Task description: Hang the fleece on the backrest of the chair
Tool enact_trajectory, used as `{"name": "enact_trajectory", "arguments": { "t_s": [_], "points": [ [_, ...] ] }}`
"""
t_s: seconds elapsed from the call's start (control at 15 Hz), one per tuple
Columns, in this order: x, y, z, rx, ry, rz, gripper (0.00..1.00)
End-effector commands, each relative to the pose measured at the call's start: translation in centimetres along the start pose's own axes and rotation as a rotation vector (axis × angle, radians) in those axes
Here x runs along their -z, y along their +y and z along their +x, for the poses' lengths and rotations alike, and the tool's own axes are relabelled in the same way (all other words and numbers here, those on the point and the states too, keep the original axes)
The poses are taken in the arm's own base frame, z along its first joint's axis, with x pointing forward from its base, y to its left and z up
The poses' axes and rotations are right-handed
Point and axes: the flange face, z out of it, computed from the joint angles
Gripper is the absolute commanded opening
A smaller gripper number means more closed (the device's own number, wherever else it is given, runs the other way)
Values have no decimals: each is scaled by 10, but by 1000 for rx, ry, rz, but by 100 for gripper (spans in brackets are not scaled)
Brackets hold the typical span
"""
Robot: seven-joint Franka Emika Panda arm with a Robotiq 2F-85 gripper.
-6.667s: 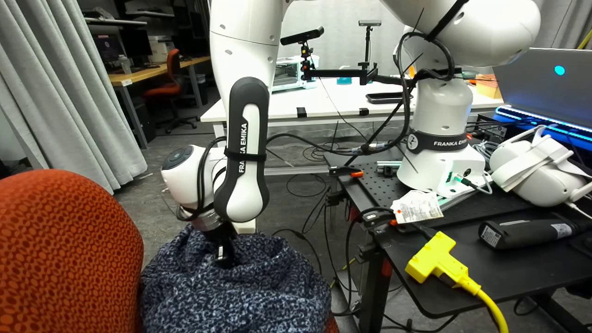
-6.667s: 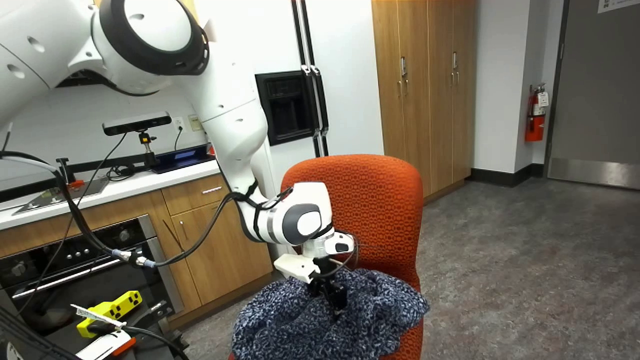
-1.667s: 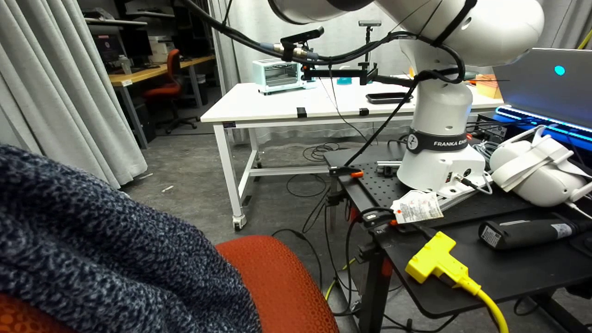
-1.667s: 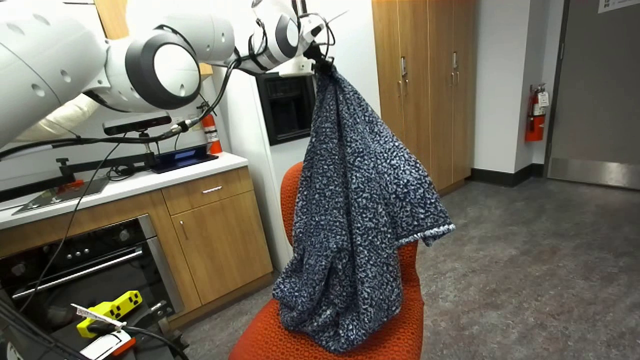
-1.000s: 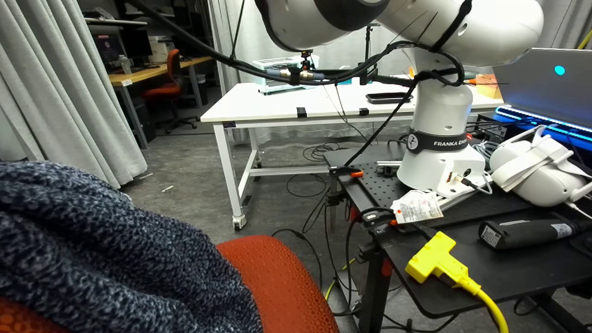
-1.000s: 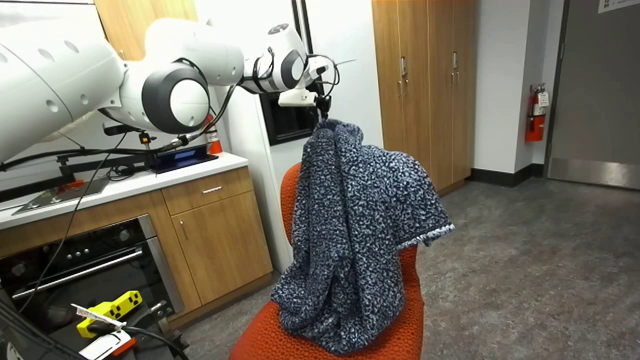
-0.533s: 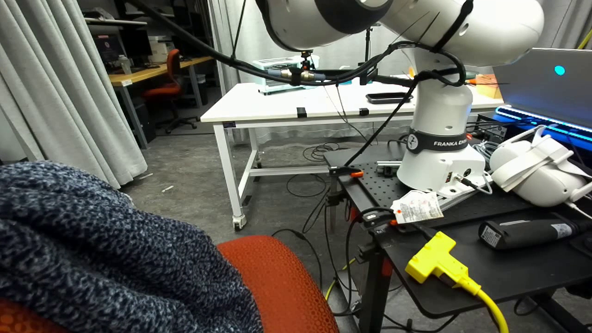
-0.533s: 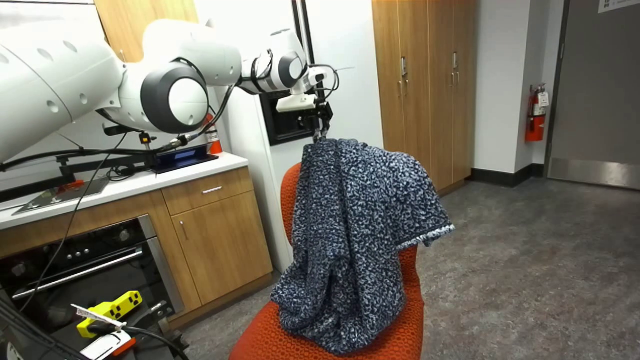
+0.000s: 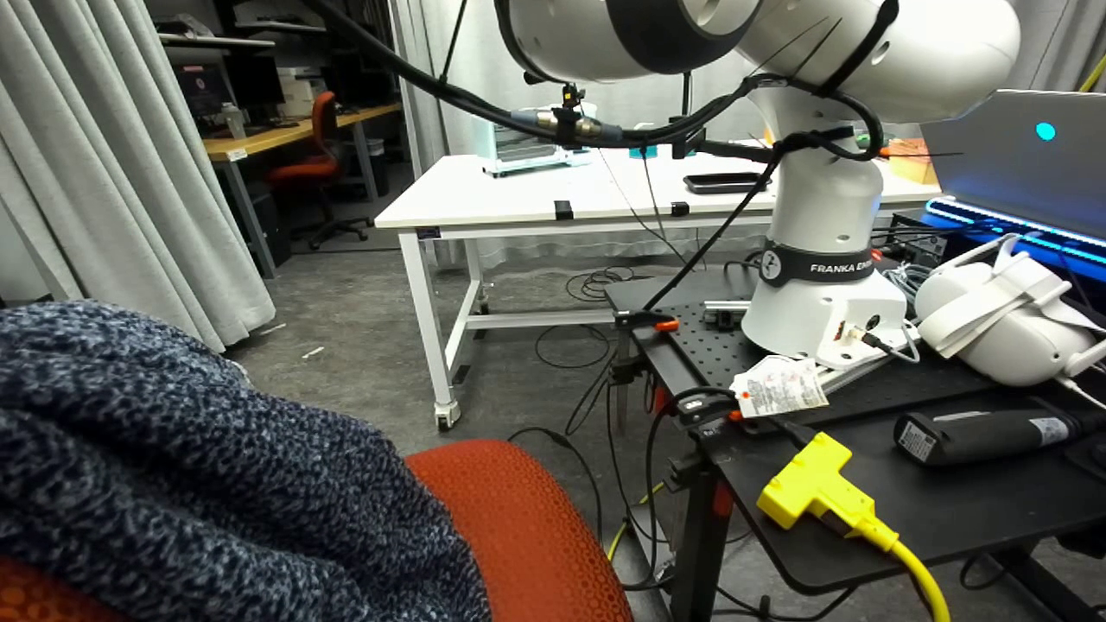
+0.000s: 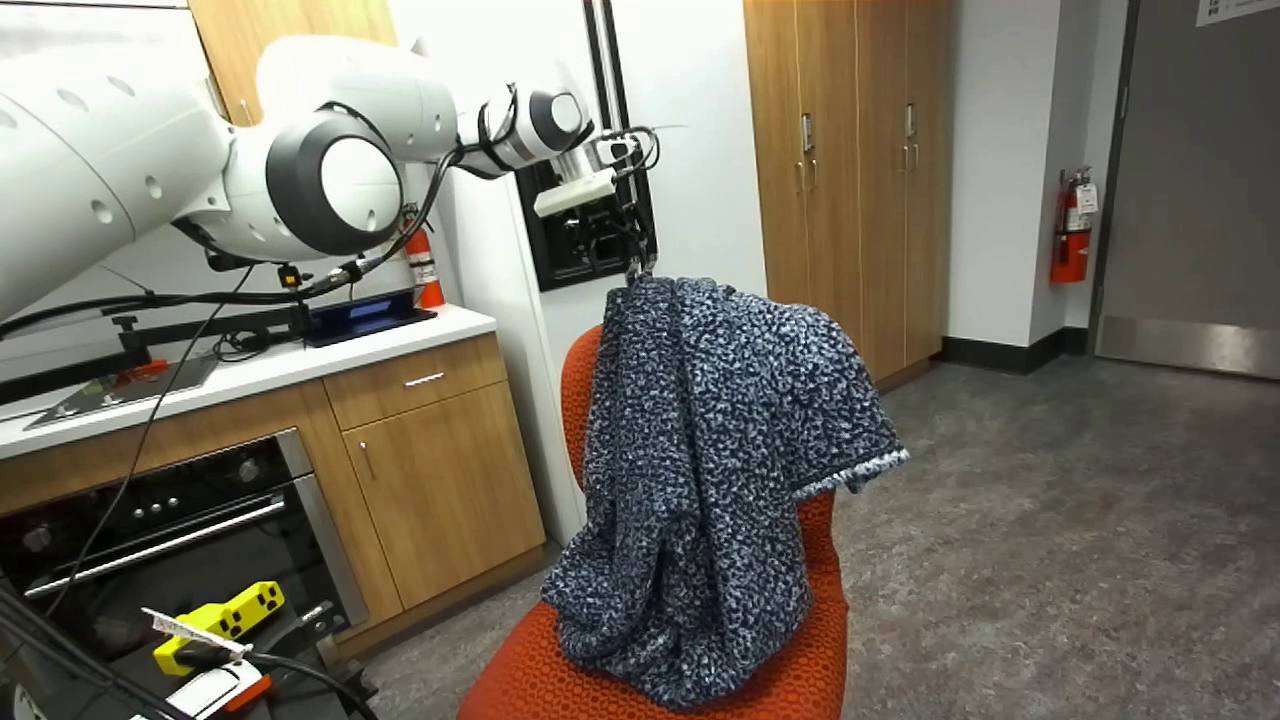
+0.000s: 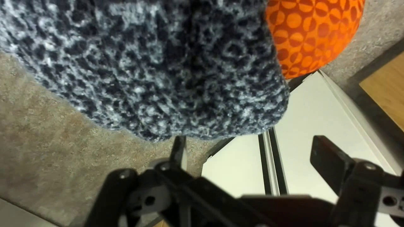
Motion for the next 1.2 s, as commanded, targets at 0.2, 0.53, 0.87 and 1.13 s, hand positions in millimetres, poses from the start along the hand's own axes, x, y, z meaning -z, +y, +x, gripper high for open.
{"name": "enact_trajectory", "arguments": {
  "t_s": [0.2,0.53,0.87,1.13],
  "points": [
    [24,4,1,27,-21,-82,100],
    [17,6,2,12,1,-72,100],
    [17,6,2,13,1,-74,100],
    [17,6,2,13,1,-74,100]
  ]
}}
